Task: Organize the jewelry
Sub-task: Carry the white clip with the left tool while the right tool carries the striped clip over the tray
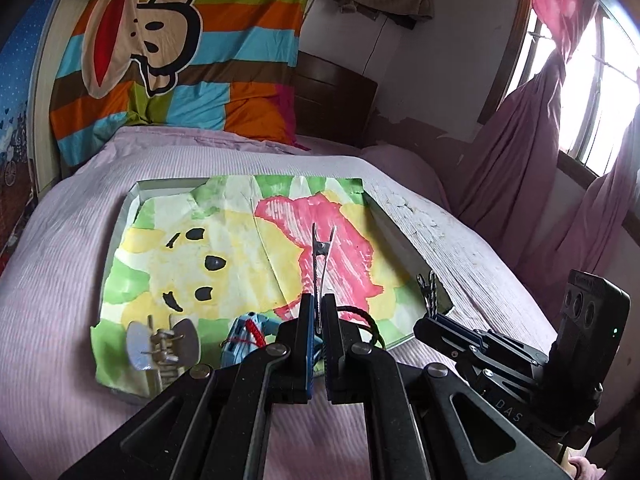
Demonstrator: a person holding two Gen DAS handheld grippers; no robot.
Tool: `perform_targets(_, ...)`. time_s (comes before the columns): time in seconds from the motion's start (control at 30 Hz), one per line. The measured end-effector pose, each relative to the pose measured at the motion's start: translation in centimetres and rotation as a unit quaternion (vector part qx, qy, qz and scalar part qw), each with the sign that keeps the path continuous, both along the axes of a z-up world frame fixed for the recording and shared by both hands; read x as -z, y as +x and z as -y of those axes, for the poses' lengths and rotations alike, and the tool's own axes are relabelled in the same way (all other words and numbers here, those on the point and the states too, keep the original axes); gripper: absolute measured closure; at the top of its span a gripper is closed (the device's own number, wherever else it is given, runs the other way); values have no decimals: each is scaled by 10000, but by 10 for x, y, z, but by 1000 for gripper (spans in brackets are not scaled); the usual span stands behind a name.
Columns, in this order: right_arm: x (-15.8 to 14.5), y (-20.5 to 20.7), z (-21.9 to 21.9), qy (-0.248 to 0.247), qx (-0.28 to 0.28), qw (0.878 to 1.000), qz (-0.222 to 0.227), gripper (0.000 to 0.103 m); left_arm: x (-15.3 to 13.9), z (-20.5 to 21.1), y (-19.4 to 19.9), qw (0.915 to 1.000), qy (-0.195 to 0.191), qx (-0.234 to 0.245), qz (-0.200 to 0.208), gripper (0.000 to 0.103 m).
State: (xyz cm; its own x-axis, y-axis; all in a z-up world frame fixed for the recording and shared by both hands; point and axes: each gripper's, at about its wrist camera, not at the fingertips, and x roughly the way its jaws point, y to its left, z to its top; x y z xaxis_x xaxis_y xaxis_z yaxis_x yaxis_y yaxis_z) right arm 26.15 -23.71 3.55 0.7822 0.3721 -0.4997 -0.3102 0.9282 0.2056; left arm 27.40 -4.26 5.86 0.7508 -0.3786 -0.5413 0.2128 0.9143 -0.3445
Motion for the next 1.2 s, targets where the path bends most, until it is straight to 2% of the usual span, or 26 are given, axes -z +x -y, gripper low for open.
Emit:
perform_targets(0.13,4,41,9,-61,147,9985,-521,91,12,6,29,9991,58,-94,-418,99)
perform_targets(0.3,18,78,-2,-374,138,9933,-1089,91,17,19,50,9961,385,-100,-786,99)
perform_targets(0.53,35,101,-10,-439,252,9852,-1636,91,28,29,61,9911,466,64,-1241,99)
perform_targets(0.9,47,112,-20,-777,197,9777,-1943,91,33,35,70,9848,740,247,-1551,99)
perform_targets(1.2,45,109,-15,-620,225,9805,-1852,91,35,24,69,9880,322,218,-1498,99)
